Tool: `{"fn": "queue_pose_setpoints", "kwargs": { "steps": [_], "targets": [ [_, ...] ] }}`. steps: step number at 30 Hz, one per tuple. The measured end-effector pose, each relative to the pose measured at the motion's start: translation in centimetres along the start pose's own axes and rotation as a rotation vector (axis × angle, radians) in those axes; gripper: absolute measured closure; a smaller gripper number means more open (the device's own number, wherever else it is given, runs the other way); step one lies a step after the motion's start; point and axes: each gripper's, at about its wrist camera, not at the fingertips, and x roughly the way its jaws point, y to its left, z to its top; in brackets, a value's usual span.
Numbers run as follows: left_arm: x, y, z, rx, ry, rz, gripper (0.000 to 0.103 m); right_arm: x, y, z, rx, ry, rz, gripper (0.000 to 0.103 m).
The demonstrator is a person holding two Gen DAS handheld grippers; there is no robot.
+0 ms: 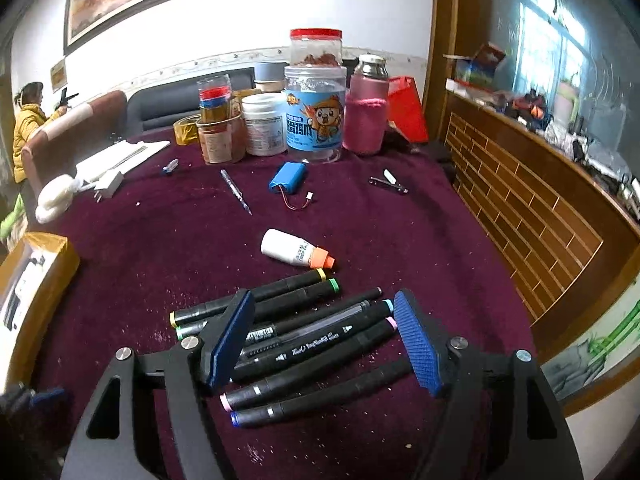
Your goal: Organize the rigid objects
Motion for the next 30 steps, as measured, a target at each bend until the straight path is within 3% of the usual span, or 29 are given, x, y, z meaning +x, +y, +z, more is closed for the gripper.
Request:
{"fn": "queue_pose_setpoints", "kwargs": {
  "steps": [10,18,24,30],
  "targets": [
    [-0.2,1.3,0.2,-0.074,-0.030,-0.109,0.018,2.7,0.8,1.5,0.044,0.056,-0.004,0.036],
    [-0.3,1.7,0.1,-0.098,-0.039,-0.142,0.017,3.2,1.4,1.6,0.049,0.069,-0.005,0.036],
    [-0.4,1.8,0.1,-0.107,-0.043,-0.152,0.017,4.8,0.1,3.5,0.104,0.081,0.007,0.036],
    [-0.4,1.9,0.1,-0.116,-0.048,-0.162,0.016,9.9,-2.0,5.9,0.201,0.222,0.106,0.036]
  ]
}}
